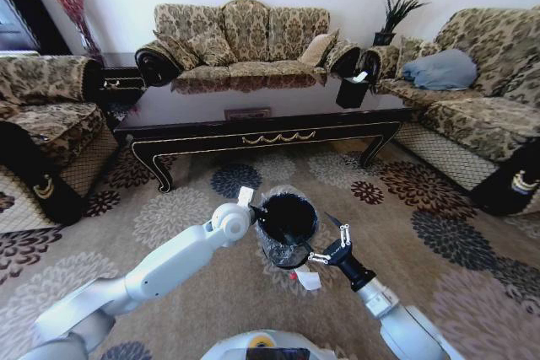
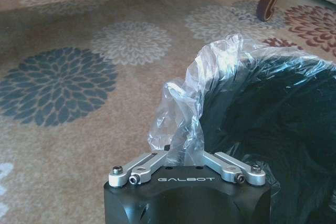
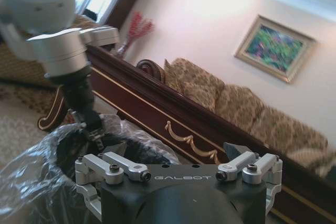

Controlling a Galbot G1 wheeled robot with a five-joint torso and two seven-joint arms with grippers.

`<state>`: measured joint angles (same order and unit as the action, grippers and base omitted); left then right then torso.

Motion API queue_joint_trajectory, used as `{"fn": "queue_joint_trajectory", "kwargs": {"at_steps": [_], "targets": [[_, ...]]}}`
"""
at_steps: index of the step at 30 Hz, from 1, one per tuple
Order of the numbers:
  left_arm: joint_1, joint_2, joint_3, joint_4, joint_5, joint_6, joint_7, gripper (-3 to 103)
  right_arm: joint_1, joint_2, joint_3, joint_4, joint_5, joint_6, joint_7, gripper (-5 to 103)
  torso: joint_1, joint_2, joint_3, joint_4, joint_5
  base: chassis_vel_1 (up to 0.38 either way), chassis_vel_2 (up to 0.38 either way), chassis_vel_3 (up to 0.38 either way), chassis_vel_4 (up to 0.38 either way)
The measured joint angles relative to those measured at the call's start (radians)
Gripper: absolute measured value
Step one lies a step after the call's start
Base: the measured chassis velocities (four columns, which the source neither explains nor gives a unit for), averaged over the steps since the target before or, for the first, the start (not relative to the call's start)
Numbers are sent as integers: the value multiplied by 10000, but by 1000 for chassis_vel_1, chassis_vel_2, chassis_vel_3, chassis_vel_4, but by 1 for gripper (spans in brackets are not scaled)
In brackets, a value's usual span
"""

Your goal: Move to the front of the table and pick up the trash from the floor, then place it into the trash bin.

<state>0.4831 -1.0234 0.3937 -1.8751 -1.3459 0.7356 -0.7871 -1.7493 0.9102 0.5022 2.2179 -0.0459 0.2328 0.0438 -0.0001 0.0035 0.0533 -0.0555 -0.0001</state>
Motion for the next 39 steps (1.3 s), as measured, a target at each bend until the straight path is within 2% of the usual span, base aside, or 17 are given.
{"fn": "queue_joint_trajectory", "kwargs": {"at_steps": [1,4,7,12,19,24,30,39], "targets": [[0,0,0,0,0,0,0,3,0,0,0,0,0,0,0,100,0,0,0,0,0,0,0,0,0],[234,287,-400,-113,29,0,158,3,-69,3,-130,234,1392,-576,160,100,0,0,0,0,-1,0,0,0,0],[388,530,-693,-190,39,0,293,3,-55,0,-201,321,2131,-880,265,100,0,1,0,-2,-2,0,0,0,0],[934,1059,-1783,-215,75,0,518,3,174,-19,-301,354,3567,-1425,558,100,1,0,0,4,-2,0,0,0,0],[1873,1584,-3329,-307,102,-3,1030,3,360,37,-269,317,5327,-2162,990,100,0,0,0,-1,-1,0,0,0,0],[2672,1929,-4213,-417,257,-3,1534,3,485,99,-288,-203,5475,-2399,1095,100,0,1,0,4,0,0,0,0,0],[3259,1910,-4958,-390,425,-3,1805,3,435,243,-312,-1065,5420,-2445,1022,100,0,1,-1,-3,0,0,0,0,0],[4071,2186,-5520,-659,858,-3,2190,3,525,291,-692,-2322,5423,-2610,903,100,0,0,0,0,0,0,0,0,0]]}}
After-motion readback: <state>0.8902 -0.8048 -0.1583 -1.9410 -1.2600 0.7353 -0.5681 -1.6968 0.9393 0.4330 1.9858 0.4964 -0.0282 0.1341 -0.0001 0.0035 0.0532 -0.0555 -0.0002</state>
